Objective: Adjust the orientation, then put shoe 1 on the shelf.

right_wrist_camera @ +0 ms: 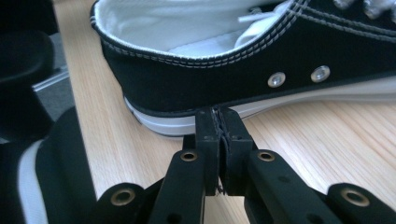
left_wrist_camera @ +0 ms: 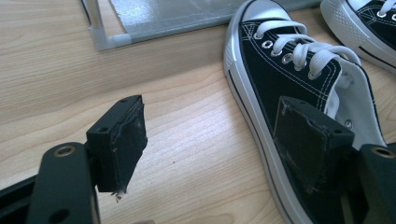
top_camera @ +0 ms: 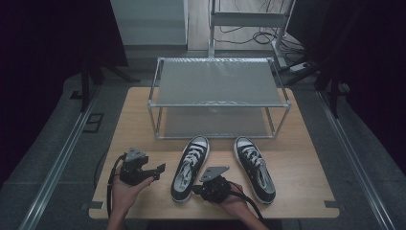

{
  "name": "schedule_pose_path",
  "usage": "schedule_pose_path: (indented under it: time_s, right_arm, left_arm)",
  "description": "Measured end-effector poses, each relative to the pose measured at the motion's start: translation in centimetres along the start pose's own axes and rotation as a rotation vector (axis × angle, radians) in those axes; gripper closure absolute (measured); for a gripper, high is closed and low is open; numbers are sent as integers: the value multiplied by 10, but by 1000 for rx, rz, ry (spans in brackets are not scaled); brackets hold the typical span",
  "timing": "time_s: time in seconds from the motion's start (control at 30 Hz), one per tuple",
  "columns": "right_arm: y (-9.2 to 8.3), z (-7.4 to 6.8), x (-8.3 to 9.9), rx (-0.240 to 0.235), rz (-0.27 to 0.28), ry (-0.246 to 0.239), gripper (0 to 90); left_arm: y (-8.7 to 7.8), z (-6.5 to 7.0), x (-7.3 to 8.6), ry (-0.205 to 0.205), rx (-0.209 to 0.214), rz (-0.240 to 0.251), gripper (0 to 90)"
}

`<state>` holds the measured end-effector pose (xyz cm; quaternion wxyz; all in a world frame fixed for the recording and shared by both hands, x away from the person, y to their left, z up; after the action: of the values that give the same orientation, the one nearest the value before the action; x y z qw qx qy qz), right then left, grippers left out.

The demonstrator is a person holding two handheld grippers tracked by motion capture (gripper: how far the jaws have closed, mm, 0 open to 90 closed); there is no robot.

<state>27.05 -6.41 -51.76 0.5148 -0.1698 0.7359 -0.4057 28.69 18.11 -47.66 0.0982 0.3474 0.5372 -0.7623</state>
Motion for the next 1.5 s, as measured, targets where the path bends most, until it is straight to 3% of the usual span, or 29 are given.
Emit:
schedule_pose_path:
  time_s: [0.17,0.33,0.43,0.47,0.53,0.57,0.67,0.7,0.73,0.77,0.83,0.87,0.93,0.97,1.2,1.4,1.47,1.5]
  right_arm:
    - [13,-5,-11,-42,23,0,877]
    - [23,-8,-19,-57,37,-5,851]
    - [19,-8,-17,-47,43,-8,832]
    - [7,-6,-15,-24,69,1,792]
    - [2,-4,-15,-12,81,9,751]
    - [-16,-1,-13,21,116,38,657]
    - [-30,2,-11,49,143,65,574]
    - [-49,5,-8,74,178,87,500]
    - [-49,5,-8,74,178,87,500]
    - [-66,9,-6,107,208,100,468]
    - [-72,11,-5,113,216,103,462]
    - [-87,20,1,132,240,123,448]
    - [-92,23,3,138,244,130,446]
    - [-102,32,10,150,254,151,441]
    - [-119,48,31,185,264,193,441]
    - [-141,63,46,223,306,250,440]
    - [-143,64,47,228,313,258,441]
    - [-147,68,52,234,318,277,441]
  left_arm:
    - [-3,-3,0,-9,13,9,254]
    - [-4,-7,1,-19,9,11,253]
    - [-5,-9,1,-20,7,10,252]
    - [-4,-10,1,-19,10,10,251]
    - [-4,-10,1,-19,13,7,251]
    - [-4,-8,0,-15,19,4,248]
    - [-6,-5,-2,-3,33,7,245]
    - [-7,-1,-3,6,40,9,233]
    - [-7,-1,-3,6,40,9,232]
    - [-10,4,-6,22,54,12,230]
    - [-11,7,-7,33,67,12,229]
    - [-12,12,-12,51,87,16,228]
    - [-12,16,-15,65,94,11,228]
    - [-11,19,-17,74,105,0,222]
    - [1,32,-34,99,129,-33,208]
    - [22,43,-48,141,141,-123,173]
    - [26,44,-49,143,141,-138,169]
    - [32,45,-51,142,136,-168,152]
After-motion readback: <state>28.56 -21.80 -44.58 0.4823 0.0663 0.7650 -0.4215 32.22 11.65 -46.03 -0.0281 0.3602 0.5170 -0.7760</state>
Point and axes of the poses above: each handheld gripper's, and its own axes: y roughly forward along the jaws, x roughly out of its underside, z roughly to its right, the point moved 3 cm from there along y, roughly forward along the jaws, and after that the axes turned 8 degrees about -z, right-handed, at the moved point
